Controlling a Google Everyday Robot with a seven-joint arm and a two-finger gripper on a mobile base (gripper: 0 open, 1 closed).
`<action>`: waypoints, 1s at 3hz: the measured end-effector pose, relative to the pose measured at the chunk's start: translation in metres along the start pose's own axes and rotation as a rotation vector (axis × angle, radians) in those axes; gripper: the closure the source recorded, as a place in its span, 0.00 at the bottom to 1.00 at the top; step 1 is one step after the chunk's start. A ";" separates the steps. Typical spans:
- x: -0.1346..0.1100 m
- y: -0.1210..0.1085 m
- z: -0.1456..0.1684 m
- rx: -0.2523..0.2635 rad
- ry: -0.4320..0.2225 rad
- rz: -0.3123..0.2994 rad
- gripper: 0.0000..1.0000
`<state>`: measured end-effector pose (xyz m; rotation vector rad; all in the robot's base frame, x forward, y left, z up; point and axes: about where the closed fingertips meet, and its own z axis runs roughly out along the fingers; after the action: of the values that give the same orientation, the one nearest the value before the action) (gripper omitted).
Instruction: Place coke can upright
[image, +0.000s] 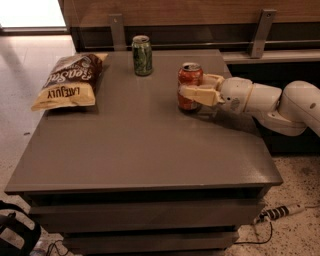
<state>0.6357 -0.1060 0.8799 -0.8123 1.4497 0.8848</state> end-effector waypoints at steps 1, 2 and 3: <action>0.005 -0.001 0.000 0.022 -0.017 0.009 1.00; 0.008 -0.001 -0.001 0.051 -0.031 0.013 1.00; 0.009 -0.002 -0.001 0.068 -0.026 0.011 0.81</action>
Offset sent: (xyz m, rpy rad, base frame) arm 0.0000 -0.0082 -0.0142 0.0436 -0.0052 -0.1074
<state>0.6362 -0.1074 0.8706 -0.7403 1.4545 0.8465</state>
